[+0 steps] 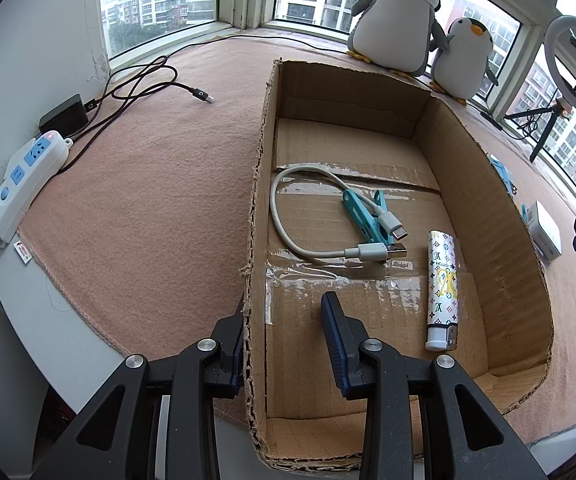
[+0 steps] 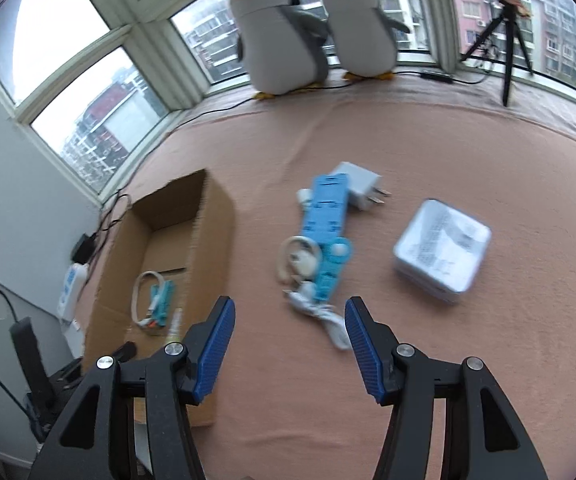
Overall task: Organize rigid objects
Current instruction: 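Move the right tool back and close on the second white cable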
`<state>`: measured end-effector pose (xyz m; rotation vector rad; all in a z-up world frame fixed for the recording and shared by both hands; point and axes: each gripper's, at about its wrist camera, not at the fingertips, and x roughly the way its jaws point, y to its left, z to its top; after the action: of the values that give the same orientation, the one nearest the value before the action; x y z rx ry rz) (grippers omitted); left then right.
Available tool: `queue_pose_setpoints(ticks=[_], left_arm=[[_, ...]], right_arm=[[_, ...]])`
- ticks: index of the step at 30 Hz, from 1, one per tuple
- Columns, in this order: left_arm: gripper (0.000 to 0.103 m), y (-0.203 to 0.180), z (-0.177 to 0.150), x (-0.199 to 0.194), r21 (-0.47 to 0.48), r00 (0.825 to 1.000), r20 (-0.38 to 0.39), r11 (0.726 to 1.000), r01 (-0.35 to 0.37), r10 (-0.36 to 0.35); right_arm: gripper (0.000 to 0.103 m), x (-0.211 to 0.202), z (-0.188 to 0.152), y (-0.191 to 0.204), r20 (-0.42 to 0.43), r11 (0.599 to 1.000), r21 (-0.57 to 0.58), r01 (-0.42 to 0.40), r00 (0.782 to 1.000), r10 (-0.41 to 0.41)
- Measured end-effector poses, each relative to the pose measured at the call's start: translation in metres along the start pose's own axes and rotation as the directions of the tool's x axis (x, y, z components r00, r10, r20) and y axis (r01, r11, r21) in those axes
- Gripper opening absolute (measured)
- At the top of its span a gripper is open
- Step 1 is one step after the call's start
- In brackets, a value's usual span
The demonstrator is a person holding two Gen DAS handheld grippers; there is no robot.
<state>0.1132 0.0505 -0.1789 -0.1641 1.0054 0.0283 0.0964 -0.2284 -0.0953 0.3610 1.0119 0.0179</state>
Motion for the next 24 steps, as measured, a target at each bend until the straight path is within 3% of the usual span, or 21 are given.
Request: queue_pose_setpoints(ticks=[9, 24], left_arm=[[0.036, 0.0, 0.0, 0.0, 0.0, 1.0, 0.0, 1.0, 0.0, 0.0], [0.036, 0.001, 0.0, 0.0, 0.0, 1.0, 0.001, 1.0, 0.0, 0.0]], right_arm=[[0.053, 0.022, -0.004, -0.005, -0.078, 0.992, -0.116, 0.04, 0.996, -0.05], [0.053, 0.061, -0.006, 0.022, -0.146, 0.936, -0.327, 0.127, 0.972, -0.183]])
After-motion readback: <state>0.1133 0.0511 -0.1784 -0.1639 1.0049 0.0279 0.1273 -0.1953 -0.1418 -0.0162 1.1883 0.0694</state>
